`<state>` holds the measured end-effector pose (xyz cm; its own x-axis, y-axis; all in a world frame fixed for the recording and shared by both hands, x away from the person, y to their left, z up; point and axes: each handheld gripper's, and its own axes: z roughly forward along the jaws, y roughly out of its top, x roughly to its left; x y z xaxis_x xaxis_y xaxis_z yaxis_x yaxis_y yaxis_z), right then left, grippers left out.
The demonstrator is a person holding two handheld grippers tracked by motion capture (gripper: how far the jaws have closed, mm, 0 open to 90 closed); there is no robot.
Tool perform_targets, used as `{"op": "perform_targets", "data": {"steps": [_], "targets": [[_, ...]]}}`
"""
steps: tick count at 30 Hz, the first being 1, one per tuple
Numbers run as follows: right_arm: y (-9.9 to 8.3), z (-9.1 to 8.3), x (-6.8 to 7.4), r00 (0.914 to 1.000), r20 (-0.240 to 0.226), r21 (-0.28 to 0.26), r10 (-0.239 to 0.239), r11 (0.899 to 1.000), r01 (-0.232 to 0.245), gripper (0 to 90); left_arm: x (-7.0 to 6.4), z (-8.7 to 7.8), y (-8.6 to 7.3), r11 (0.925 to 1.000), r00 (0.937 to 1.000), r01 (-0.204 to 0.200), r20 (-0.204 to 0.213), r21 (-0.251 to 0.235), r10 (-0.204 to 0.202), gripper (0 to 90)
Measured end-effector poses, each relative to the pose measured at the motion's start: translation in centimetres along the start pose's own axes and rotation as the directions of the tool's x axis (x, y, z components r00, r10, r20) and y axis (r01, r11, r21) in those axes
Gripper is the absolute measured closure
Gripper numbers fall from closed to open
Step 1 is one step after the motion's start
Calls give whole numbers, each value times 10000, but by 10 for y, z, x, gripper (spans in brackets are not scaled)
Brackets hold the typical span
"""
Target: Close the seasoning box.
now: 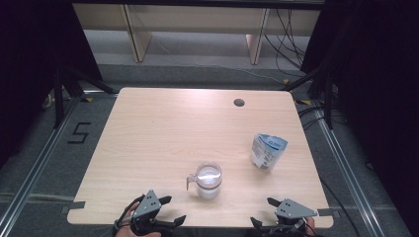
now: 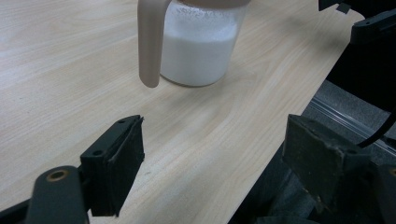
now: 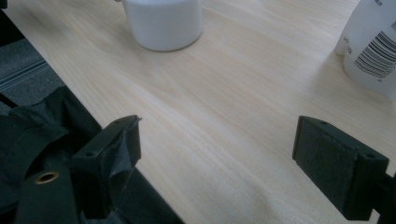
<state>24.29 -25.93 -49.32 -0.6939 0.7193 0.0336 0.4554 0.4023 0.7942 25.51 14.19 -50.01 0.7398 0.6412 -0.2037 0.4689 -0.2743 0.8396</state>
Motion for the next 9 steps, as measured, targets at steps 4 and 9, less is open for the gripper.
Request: {"op": "perform_targets", "data": {"steps": [4, 9], "targets": [[0, 0, -1, 10000, 7, 10, -12, 10000, 12, 162, 3, 1, 0, 9999, 9999, -132, 57, -87, 132, 201], [-1, -1, -7, 9994, 208, -62, 273, 9996, -272, 162, 6, -2, 2, 9999, 9997, 118, -205, -61, -119, 201]]}}
